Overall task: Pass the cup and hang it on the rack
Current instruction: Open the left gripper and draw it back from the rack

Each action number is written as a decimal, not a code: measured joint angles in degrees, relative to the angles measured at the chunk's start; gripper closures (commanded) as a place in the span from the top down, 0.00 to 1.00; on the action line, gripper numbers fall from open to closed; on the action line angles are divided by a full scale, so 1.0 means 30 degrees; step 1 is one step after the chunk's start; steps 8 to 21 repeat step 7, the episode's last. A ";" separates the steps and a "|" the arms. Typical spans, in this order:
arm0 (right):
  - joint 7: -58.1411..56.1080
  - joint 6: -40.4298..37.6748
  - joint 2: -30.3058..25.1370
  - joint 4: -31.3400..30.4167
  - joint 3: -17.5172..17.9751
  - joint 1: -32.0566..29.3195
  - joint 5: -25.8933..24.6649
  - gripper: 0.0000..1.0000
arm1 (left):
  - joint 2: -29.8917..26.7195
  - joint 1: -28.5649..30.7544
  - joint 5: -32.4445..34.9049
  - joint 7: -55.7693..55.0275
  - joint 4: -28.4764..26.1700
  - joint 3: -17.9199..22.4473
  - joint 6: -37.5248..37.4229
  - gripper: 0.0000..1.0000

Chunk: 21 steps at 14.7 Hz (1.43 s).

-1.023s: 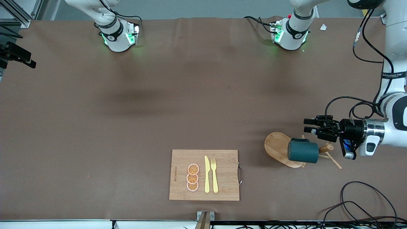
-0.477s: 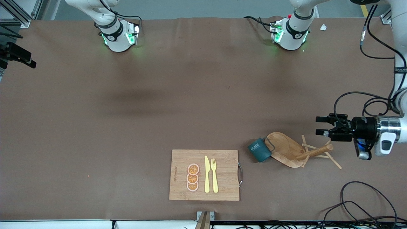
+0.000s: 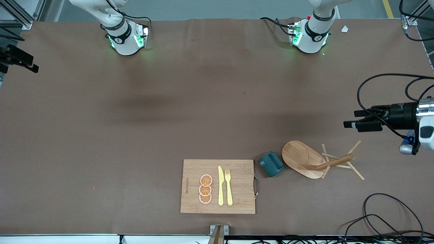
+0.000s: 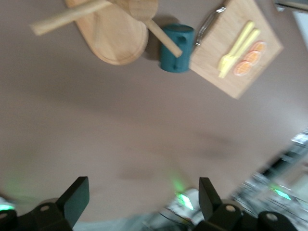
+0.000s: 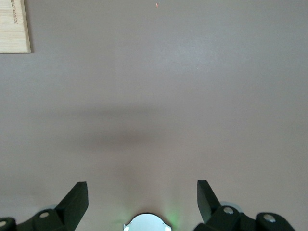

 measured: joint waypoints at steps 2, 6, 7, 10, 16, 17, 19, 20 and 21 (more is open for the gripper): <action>-0.0001 0.0000 0.0000 -0.0002 -0.0001 0.0000 0.0000 1.00 | -0.1150 -0.0801 0.2396 0.0284 0.0096 -0.0458 0.0000 1.00; -0.0003 0.0000 0.0000 -0.0006 -0.0002 0.0000 0.0000 1.00 | -0.2858 -0.1003 0.7004 0.4383 0.0108 -0.2102 -0.0004 1.00; -0.0003 0.0000 0.0000 -0.0006 -0.0002 0.0000 0.0000 1.00 | -0.3079 -0.1003 0.7826 0.4928 0.0139 -0.2315 0.0010 1.00; -0.0003 0.0000 0.0000 -0.0006 -0.0002 0.0000 0.0000 1.00 | -0.3079 -0.1003 0.7826 0.4928 0.0139 -0.2315 0.0010 1.00; -0.0003 0.0000 0.0000 -0.0006 -0.0002 0.0000 0.0000 1.00 | -0.3079 -0.1003 0.7826 0.4928 0.0139 -0.2315 0.0010 1.00; -0.0003 0.0000 0.0000 -0.0006 -0.0002 0.0000 0.0000 1.00 | -0.3079 -0.1003 0.7826 0.4928 0.0139 -0.2315 0.0010 1.00; -0.0003 0.0000 0.0000 -0.0006 -0.0002 0.0000 0.0000 1.00 | -0.3079 -0.1003 0.7826 0.4928 0.0139 -0.2315 0.0010 1.00; -0.0003 0.0000 0.0000 -0.0006 -0.0002 0.0000 0.0000 1.00 | -0.3079 -0.1003 0.7826 0.4928 0.0139 -0.2315 0.0010 1.00; -0.0003 0.0000 0.0000 -0.0006 -0.0002 0.0000 0.0000 1.00 | -0.3079 -0.1003 0.7826 0.4928 0.0139 -0.2315 0.0010 1.00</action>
